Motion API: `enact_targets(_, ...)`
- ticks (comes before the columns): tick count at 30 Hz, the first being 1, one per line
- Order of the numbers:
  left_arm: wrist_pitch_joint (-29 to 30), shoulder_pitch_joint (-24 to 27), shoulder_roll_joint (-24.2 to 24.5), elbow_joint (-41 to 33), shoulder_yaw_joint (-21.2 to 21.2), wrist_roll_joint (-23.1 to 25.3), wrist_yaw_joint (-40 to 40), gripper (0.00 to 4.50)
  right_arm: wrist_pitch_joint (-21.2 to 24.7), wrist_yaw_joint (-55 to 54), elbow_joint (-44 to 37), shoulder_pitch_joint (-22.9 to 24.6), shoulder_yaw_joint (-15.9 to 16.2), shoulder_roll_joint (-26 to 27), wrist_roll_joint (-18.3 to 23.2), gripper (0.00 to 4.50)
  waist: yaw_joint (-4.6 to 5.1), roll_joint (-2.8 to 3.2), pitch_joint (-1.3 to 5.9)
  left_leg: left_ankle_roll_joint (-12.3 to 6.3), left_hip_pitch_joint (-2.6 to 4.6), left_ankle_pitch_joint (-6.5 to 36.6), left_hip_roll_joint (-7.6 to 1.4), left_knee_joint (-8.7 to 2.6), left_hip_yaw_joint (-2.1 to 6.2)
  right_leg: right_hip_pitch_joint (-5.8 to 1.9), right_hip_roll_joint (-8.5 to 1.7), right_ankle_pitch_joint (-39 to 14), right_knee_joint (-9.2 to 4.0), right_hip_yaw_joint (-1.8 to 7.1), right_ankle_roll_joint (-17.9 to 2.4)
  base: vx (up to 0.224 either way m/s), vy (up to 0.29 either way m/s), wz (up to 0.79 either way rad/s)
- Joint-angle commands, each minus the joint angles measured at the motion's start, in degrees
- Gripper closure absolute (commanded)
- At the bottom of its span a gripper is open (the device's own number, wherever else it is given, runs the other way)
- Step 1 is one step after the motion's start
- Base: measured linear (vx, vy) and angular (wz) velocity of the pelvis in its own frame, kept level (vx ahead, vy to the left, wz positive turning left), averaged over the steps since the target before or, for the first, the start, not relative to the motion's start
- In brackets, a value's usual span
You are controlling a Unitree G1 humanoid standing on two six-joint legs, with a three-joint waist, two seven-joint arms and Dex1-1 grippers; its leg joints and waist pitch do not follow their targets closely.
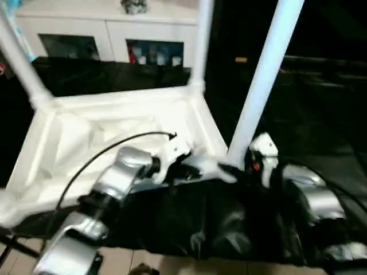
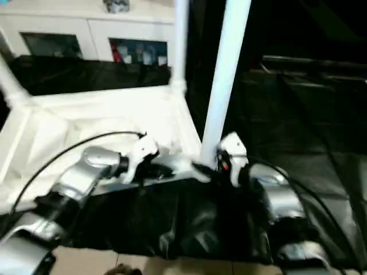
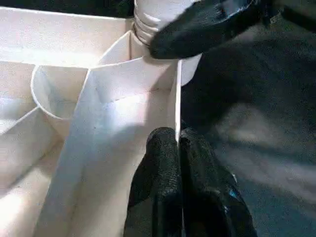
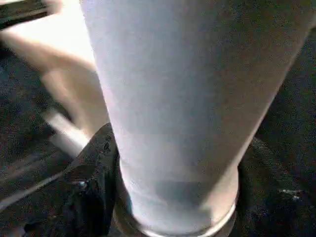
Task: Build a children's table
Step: Rotate leg to tighten
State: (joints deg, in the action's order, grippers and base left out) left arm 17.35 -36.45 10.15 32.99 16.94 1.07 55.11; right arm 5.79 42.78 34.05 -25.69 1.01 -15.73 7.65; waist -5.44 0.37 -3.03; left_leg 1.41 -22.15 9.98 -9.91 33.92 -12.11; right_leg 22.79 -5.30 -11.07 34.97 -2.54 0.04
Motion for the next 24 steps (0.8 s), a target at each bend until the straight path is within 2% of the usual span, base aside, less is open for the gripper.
enact_targets(1, 0.8, -1.8, -3.3, 1.0, -0.2, -0.1, -4.9, 4.50, 1.3, -4.4, 1.2, -0.6, 0.8, 2.8, -0.4, 1.78, 0.19, -0.55, 3.35, 0.80, 1.77, 17.2, -3.38, -4.65, 2.21, -1.63, -3.82, -18.9, -5.31, 2.12, -11.5, 0.000, 0.000, 0.00)
enact_targets(6, 1.0, -3.5, -8.5, 3.8, -1.3, 1.0, -13.8, 4.50, 2.0, -17.7, 3.5, -2.6, -1.0, 8.4, -2.3, 1.78, 0.39, -0.48, 3.66, -0.11, 1.41, 14.1, -3.20, -4.47, 2.07, -1.86, -3.62, -13.0, -4.80, 2.11, -12.0, 0.000, 0.000, 0.00)
enact_targets(10, -0.5, -3.8, -10.6, 4.5, -0.9, 1.3, -14.8, 4.50, 0.6, -21.4, 5.3, -3.6, -1.1, 9.9, -3.6, 1.78, 0.29, -0.42, 3.83, -1.09, 1.25, 12.3, -3.16, -4.25, 1.97, -2.11, -3.59, -9.5, -4.54, 2.09, -12.3, 0.000, 0.000, 0.00)
enact_targets(12, -0.8, -3.4, -10.3, 3.8, -0.6, 1.0, -13.1, 4.50, 0.4, -20.8, 4.8, -3.5, -1.7, 9.9, -3.0, 1.78, 0.27, -0.38, 3.85, -2.02, 1.16, 11.4, -3.14, -4.18, 1.92, -2.22, -3.48, -7.3, -4.35, 2.04, -12.7, 0.000, 0.000, 0.00)
enact_targets(14, -1.3, -3.1, -9.8, 3.2, -0.3, 0.7, -11.7, 4.50, 0.7, -19.7, 3.8, -3.4, -2.5, 9.6, -1.9, 1.08, 0.28, -0.36, 3.72, -2.28, 1.23, 12.2, -3.18, -4.27, 1.92, -2.20, -3.54, -8.3, -4.51, 2.04, -12.8, 0.000, 0.000, 0.00)
enact_targets(16, -1.7, -2.9, -9.2, 2.8, -0.3, 0.4, -10.5, 4.50, 0.9, -18.7, 3.1, -3.2, -2.7, 8.9, -1.6, 1.08, 0.33, -0.40, 3.64, -1.99, 1.32, 13.7, -3.24, -4.37, 1.95, -2.15, -3.56, -10.5, -4.72, 2.07, -12.6, 0.000, 0.000, 0.00)
enact_targets(17, -1.8, -2.7, -8.8, 2.6, -0.3, 0.3, -10.0, 4.50, 0.8, -18.2, 2.8, -3.2, -2.5, 8.3, -1.8, 0.88, 0.38, -0.39, 3.60, -1.77, 1.31, 14.3, -3.27, -4.44, 1.98, -2.13, -3.56, -11.4, -4.81, 2.08, -12.2, 0.000, 0.000, 0.00)
enact_targets(18, -1.9, -2.7, -8.5, 2.4, -0.3, 0.3, -9.7, 4.50, 0.7, -18.0, 2.7, -3.2, -2.4, 8.0, -2.0, 0.88, 0.37, -0.36, 3.63, -1.56, 1.34, 14.3, -3.29, -4.47, 2.02, -2.13, -3.56, -11.5, -4.81, 2.08, -12.1, 0.000, 0.000, 0.00)
enact_targets(19, -2.1, -2.2, -7.7, 1.9, 0.0, 0.0, -7.9, 4.50, 0.1, -16.9, 3.1, -3.4, -1.9, 6.7, -2.7, 0.73, 0.41, -0.38, 3.63, -1.53, 1.33, 14.1, -3.29, -4.47, 2.00, -2.14, -3.54, -11.3, -4.77, 2.09, -12.1, 0.000, 0.000, 0.00)
enact_targets(22, -2.2, -1.2, -5.9, 0.5, 0.9, -0.4, -4.2, 4.50, -1.2, -12.3, 3.6, -3.4, -0.9, 4.1, -3.0, 0.73, 0.35, -0.57, 3.73, -2.12, 1.17, 12.5, -3.25, -4.25, 1.91, -2.30, -3.63, -9.3, -4.55, 2.10, -12.6, 0.000, 0.000, 0.00)
enact_targets(24, -2.3, -0.4, -4.4, -0.8, 1.4, -0.7, -1.3, 4.50, -1.9, -7.1, 2.5, -2.9, -0.3, 2.3, -2.4, 0.73, 0.23, -0.44, 3.83, -3.07, 1.10, 11.3, -3.37, -4.07, 1.90, -2.40, -3.62, -6.8, -4.16, 2.06, -13.5, 0.000, 0.000, 0.00)
